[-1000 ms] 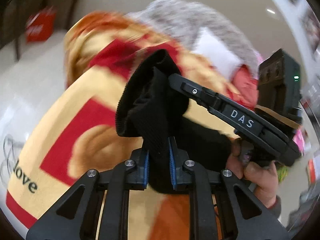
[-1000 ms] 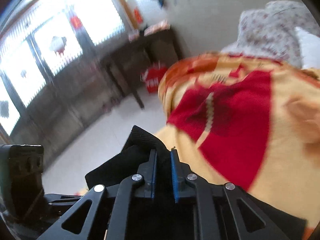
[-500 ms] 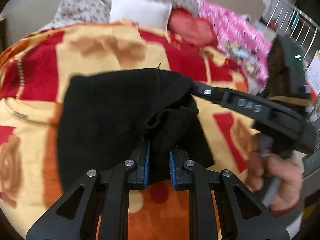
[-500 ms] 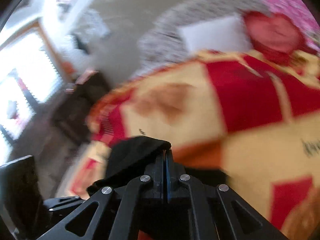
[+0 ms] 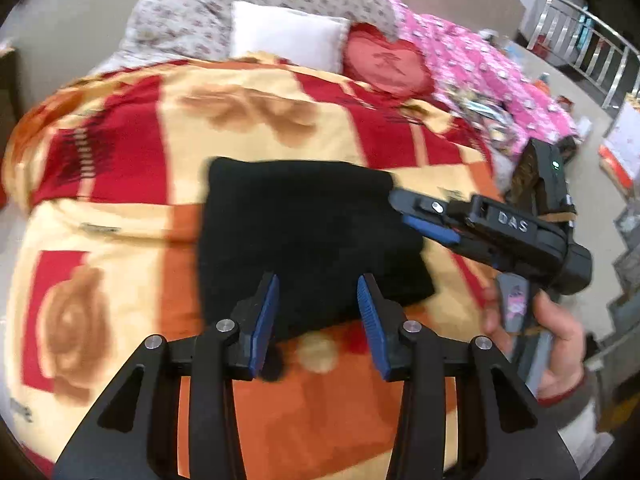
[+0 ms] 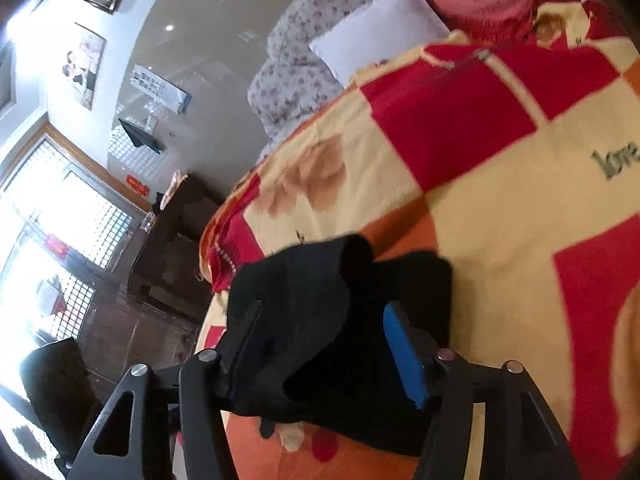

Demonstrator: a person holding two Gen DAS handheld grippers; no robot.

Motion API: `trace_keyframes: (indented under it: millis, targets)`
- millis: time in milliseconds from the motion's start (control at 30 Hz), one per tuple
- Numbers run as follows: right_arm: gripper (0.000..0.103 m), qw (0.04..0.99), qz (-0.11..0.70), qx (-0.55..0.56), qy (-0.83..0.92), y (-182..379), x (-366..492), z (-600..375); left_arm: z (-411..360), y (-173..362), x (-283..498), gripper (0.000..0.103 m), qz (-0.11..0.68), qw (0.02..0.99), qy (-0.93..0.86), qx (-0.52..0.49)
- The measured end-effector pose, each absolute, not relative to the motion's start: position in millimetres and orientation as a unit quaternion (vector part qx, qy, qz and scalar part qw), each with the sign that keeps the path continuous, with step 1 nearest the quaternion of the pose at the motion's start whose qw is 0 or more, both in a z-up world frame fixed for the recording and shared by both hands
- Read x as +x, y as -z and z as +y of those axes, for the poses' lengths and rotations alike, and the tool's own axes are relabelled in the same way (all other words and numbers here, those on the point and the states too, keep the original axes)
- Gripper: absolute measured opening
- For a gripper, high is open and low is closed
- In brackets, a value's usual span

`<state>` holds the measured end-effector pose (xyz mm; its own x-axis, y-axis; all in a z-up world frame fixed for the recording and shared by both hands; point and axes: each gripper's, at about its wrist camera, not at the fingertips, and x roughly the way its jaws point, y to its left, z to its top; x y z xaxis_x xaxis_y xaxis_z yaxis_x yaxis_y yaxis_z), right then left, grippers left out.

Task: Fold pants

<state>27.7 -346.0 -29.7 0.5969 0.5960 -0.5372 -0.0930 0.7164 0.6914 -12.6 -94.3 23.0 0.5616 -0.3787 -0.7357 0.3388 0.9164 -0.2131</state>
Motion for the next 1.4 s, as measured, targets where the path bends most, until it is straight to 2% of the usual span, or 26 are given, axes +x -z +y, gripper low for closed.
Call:
trace_keyframes:
  millis: [100, 133, 167, 267, 433, 600, 667, 767, 967, 1133, 1233, 1400]
  targets:
    - [0.059, 0.845, 0.409, 0.277, -0.204, 33.2, 33.0, -322.4, -80.6, -10.4, -2.4, 0.040, 0.438, 0.882, 0.171, -0.029]
    - [0.051, 0.851, 0.407, 0.265, -0.201, 34.1, 34.1, -316.0, -74.0, -7.0, -3.8, 0.040, 0.442, 0.880, 0.170, -0.035]
    - [0.028, 0.857, 0.406, 0.249, -0.199, 34.8, 34.5, -308.0, -70.7, -2.6, -0.8, 0.040, 0.449, 0.877, 0.165, -0.041]
    - [0.014, 0.871, 0.380, 0.234, -0.205, 25.1, 26.5, -304.2, -66.9, 4.7, 3.9, 0.040, 0.462, 0.872, 0.154, -0.052]
    - [0.013, 0.897, 0.351, 0.199, -0.182, -1.6, 11.2, -319.6, -74.7, -5.7, 4.6, 0.040, 0.447, 0.879, 0.157, -0.049]
    - [0.014, 0.884, 0.395, 0.204, -0.147, 24.8, 17.3, -335.6, -95.4, 14.0, 21.3, 0.042, 0.471, 0.869, 0.145, -0.031]
    - [0.018, 0.880, 0.409, 0.199, -0.134, 35.8, 22.9, -337.2, -98.5, 19.9, 23.9, 0.048, 0.472, 0.871, 0.135, -0.023]
    - [0.027, 0.891, 0.396, 0.193, -0.109, 22.6, 15.8, -347.6, -93.9, 17.1, 24.7, 0.049, 0.474, 0.869, 0.138, -0.033]
    - [0.027, 0.914, 0.357, 0.151, -0.120, -14.2, 3.3, -342.9, -92.5, 5.6, 35.4, 0.049, 0.462, 0.878, 0.123, -0.029]
    - [0.027, 0.906, 0.387, 0.104, -0.135, 2.8, 21.1, -313.9, -101.1, 10.6, 51.2, 0.049, 0.460, 0.881, 0.108, -0.020]
    - [0.027, 0.900, 0.408, 0.088, -0.125, 20.1, 30.9, -305.8, -103.3, 12.7, 55.6, 0.054, 0.458, 0.883, 0.100, -0.015]
    - [0.028, 0.903, 0.408, 0.074, -0.117, 24.3, 37.7, -301.8, -103.8, 14.1, 58.6, 0.055, 0.456, 0.885, 0.096, -0.013]
